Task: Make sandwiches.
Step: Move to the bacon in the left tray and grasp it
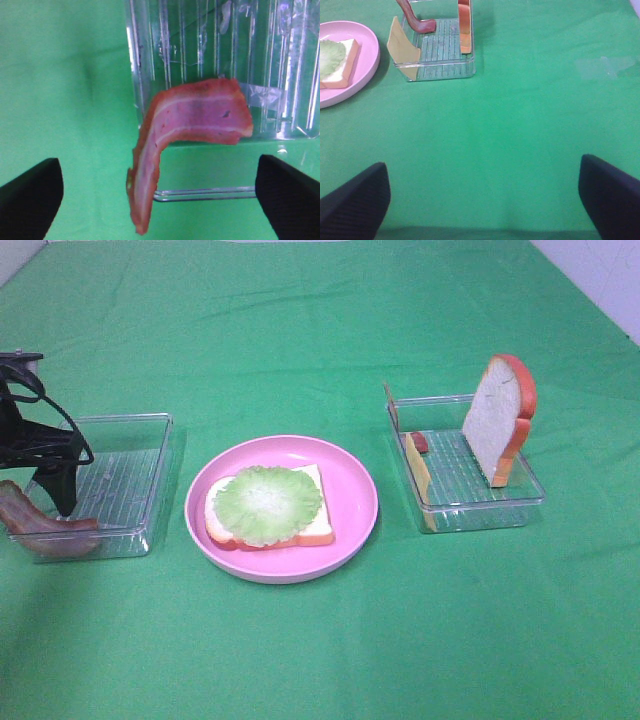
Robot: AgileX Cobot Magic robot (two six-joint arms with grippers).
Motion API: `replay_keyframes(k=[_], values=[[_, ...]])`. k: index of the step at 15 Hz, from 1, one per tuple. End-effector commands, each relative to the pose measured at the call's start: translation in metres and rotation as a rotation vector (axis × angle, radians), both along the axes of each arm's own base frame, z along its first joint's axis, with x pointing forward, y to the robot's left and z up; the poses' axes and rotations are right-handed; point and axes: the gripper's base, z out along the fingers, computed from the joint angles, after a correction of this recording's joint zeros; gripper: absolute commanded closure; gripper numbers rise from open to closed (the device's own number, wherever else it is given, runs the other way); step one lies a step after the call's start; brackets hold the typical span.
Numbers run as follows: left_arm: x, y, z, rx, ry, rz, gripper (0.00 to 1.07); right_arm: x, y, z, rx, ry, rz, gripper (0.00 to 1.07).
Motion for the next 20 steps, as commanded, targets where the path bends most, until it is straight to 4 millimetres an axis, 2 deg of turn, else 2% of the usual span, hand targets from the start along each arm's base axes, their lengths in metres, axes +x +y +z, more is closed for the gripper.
replay_keyframes(k=[1,4,6,7,13,14,15,18,19,20], values=[[0.0009,0.0002,-0.0067,-0.004,0.010,0.005,0.12,-0.0028,0.0000,-0.0005,-0.006,-0.027,0.005,0.09],[0.0017,0.0000,-0.0066,-0.006,0.002,0.006,0.20,-0.0028,0.0000,-0.0005,-0.006,-0.027,0.005,0.09],[0.0016,0.0000,-0.0066,-0.007,0.003,0.009,0.38,-0.0028,0.0000,-0.0005,-0.006,-0.027,0.005,0.09],[0.0014,-0.0004,-0.0066,-0.012,0.005,0.018,0.43,-0.0028,0.0000,-0.0005,-0.006,-0.027,0.005,0.09],[-0.0007,-0.0003,-0.0067,-0.009,0.028,0.018,0.43,-0.0028,0.0000,-0.0005,-0.006,-0.027,0.005,0.09],[-0.0007,-0.0003,-0.0067,-0.009,0.028,0.018,0.45,-0.0028,0.0000,-0.0005,-0.006,-0.027,0.005,0.09],[-0.0007,-0.0003,-0.0067,-0.009,0.028,0.018,0.53,-0.0028,0.0000,-0.0005,-0.006,-0.027,0.005,0.09],[-0.0004,-0.0003,-0.0067,-0.010,0.025,0.018,0.91,-0.0028,0.0000,-0.0005,-0.006,-0.027,0.005,0.09],[-0.0001,-0.0003,-0.0067,-0.010,0.022,0.018,1.06,-0.0028,0.0000,-0.0005,-0.006,-0.027,0.005,0.09],[-0.0001,-0.0003,-0.0067,-0.010,0.022,0.018,1.07,-0.0028,0.0000,-0.0005,-0.006,-0.027,0.005,0.09]])
